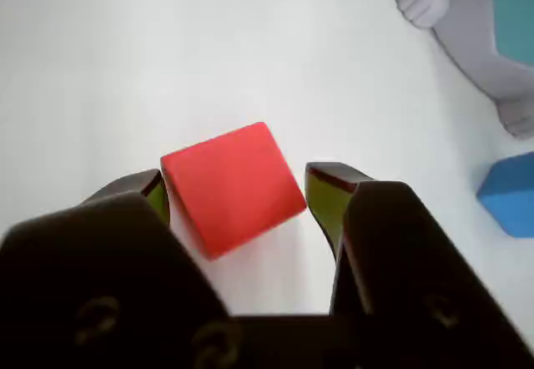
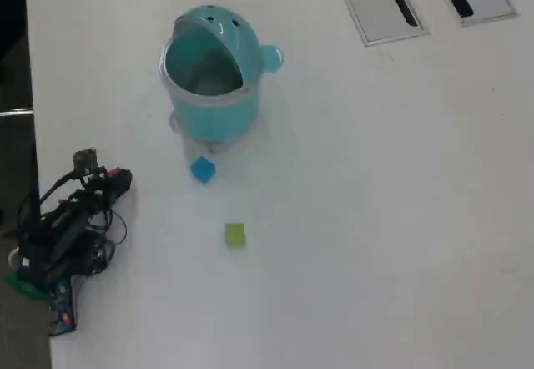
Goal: Grasp RGB lego blocks and put them in the bin one by one.
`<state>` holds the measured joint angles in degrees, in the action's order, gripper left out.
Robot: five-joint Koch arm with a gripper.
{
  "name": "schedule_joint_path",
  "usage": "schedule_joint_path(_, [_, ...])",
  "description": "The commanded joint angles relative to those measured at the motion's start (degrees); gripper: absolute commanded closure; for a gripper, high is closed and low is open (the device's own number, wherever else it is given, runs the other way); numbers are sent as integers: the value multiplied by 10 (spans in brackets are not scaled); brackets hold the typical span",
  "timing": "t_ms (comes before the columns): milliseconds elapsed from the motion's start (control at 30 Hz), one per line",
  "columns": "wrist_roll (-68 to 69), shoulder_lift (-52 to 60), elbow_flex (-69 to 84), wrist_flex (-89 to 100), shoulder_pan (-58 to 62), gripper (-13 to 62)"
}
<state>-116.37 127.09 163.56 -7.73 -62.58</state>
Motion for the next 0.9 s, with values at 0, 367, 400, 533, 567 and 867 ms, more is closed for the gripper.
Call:
schedule_joint_path(0, [2,-9,0,30,-4,196])
schedule_joint_path(367, [41,-6,-4,36,-8,356])
schedule_joint_path(400, [48,-2,-8,34,-11,372])
schedule_joint_path(533, [59,19,-29,17,-22,378])
schedule_joint_path(567, [59,29,-35,11,-23,378])
schedule_joint_path(867, [194,85,-189,-14,-25,441])
